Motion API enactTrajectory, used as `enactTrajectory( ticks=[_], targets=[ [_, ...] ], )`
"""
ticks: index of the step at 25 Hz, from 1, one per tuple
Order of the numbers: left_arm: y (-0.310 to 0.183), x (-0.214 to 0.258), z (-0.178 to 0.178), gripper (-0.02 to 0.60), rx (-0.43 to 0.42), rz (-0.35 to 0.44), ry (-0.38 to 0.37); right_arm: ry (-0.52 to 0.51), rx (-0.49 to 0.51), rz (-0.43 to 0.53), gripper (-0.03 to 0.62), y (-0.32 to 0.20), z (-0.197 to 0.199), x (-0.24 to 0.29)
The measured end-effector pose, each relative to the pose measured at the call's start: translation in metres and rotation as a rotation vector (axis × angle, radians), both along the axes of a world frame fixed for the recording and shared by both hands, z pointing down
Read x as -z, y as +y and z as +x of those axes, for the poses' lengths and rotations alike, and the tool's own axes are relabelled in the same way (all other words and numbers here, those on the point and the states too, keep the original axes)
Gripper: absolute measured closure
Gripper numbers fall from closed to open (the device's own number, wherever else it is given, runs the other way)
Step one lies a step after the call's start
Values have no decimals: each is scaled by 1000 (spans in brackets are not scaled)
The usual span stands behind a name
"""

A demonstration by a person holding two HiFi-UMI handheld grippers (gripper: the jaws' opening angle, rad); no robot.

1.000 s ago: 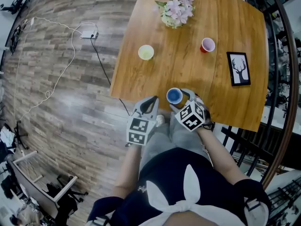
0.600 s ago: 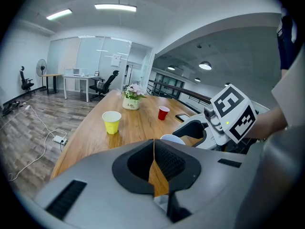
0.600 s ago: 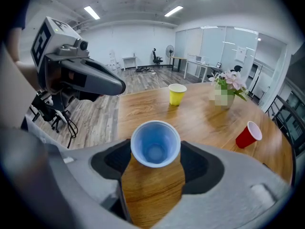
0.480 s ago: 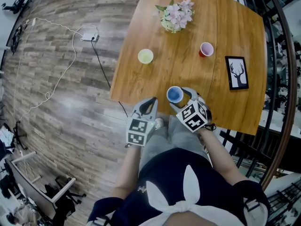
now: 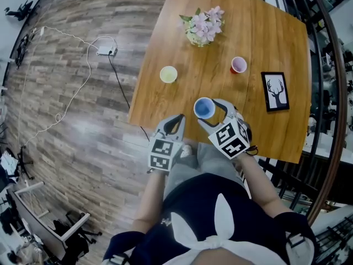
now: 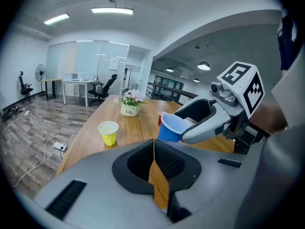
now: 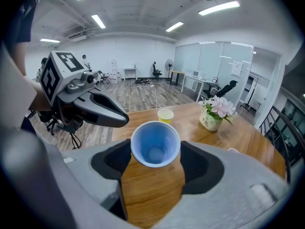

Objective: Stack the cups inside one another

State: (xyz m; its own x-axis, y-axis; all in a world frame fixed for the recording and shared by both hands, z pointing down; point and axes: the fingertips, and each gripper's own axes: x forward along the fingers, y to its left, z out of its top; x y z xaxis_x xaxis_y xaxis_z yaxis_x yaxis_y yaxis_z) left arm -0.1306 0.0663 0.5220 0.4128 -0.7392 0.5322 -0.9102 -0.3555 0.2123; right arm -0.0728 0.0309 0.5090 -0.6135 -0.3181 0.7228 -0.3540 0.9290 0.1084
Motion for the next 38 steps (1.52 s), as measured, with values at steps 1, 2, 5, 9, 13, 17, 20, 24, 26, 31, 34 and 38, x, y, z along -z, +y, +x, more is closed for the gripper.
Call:
enactTrajectory(
  ticks=[1, 2, 5, 9, 13, 17, 20, 24, 26, 31, 34, 38],
  targets=[
    [-3, 2, 1, 558, -1, 5, -2, -10, 3, 11, 275, -2, -1, 7],
    [-5, 5, 1, 558, -2, 11, -4, -20, 6, 21, 275, -4, -1, 14],
    [-9, 12, 3, 558, -7, 23, -15, -49, 11, 54, 275, -8, -2, 33],
    [-16, 26, 3, 558, -13, 49, -26, -70, 16, 82, 275, -11, -2, 50],
    [-21, 38, 7, 558, -13, 74, -34, -78, 23, 96, 275, -12, 0, 57],
    [-24, 45, 9, 558, -15, 86, -42, -87, 29, 101, 275, -14, 1, 61],
    [-27, 48, 11, 558, -14, 88, -45, -91, 32, 101, 275, -17, 2, 63],
    [-29, 47, 15, 558, -13, 86, -47, -98, 28, 101, 275, -22, 7, 63],
    [-31, 46, 17, 558, -14, 86, -47, -100, 23, 100, 275, -26, 10, 62],
    [-35, 47, 24, 558, -17, 83, -43, -100, -2, 106, 275, -41, 24, 65],
    [-38, 46, 30, 558, -24, 82, -42, -95, -20, 118, 275, -51, 34, 67],
    [-44, 45, 38, 558, -37, 82, -38, -90, -49, 138, 275, -69, 48, 70]
  ],
)
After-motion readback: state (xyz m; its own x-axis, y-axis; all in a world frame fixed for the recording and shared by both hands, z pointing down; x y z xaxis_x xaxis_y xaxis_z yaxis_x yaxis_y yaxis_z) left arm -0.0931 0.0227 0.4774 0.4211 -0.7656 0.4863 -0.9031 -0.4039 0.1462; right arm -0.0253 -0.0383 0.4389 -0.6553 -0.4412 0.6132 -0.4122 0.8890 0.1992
